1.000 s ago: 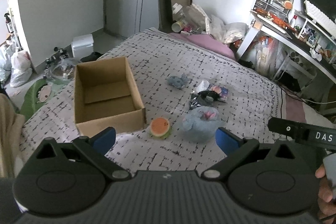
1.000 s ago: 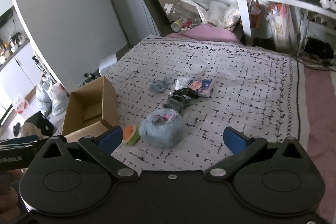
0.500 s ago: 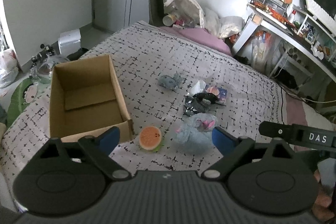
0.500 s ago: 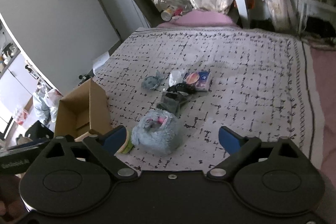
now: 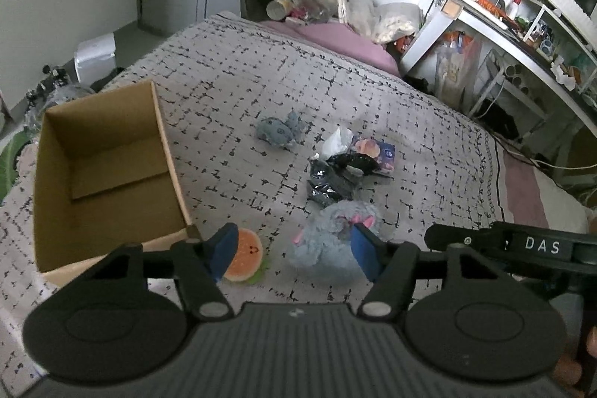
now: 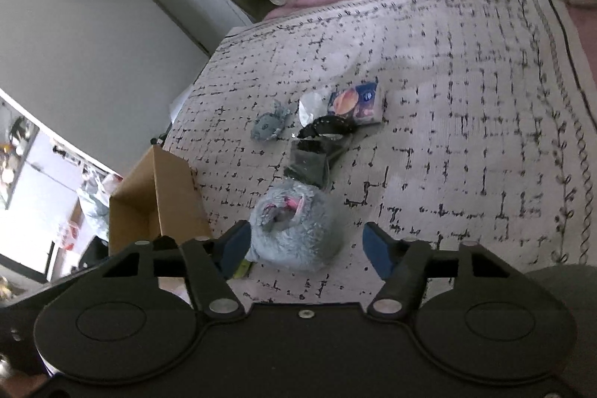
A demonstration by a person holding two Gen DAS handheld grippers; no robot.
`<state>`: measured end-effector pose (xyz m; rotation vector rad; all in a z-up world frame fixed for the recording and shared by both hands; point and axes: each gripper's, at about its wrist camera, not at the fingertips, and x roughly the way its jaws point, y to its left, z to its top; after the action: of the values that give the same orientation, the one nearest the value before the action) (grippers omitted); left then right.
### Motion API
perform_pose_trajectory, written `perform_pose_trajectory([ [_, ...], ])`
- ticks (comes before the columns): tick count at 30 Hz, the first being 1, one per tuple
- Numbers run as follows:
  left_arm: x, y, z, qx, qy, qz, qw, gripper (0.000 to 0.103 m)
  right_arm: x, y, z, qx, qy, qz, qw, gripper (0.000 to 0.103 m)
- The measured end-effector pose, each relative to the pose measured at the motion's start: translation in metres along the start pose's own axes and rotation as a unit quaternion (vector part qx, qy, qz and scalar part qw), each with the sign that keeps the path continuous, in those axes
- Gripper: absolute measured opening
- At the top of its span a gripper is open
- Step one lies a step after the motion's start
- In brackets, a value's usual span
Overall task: Organize soft objects
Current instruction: 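Lower the left gripper onto the fluffy light-blue plush and close on it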
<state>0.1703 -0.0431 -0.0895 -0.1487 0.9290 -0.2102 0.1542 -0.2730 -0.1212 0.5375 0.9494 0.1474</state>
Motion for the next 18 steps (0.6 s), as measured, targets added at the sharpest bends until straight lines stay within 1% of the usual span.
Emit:
perform_pose_trajectory([
  [5,0.016,-0.003,0.006,0.009,0.011,-0.012,0.9998,0.063,0.007,-0.006,0.003,0.026,0.003,0.003,1.0,0.06],
  [9,0.028,-0.004,0.011,0.008,0.019,-0.02,0.9996,0.057,0.015,-0.011,0.005,0.054,0.01,0.011,0.998,0.059],
  [13,0.041,-0.003,0.014,0.005,0.03,-0.028,0.9992,0.053,0.024,-0.012,0.006,0.074,0.011,0.009,0.997,0.058],
  [15,0.048,-0.002,0.015,0.0,0.037,-0.032,0.9988,0.052,0.031,-0.015,0.007,0.087,0.02,0.014,0.996,0.054],
  [18,0.058,-0.001,0.016,-0.007,0.047,-0.038,0.9981,0.052,0.042,-0.017,0.008,0.103,0.031,0.015,0.994,0.052],
])
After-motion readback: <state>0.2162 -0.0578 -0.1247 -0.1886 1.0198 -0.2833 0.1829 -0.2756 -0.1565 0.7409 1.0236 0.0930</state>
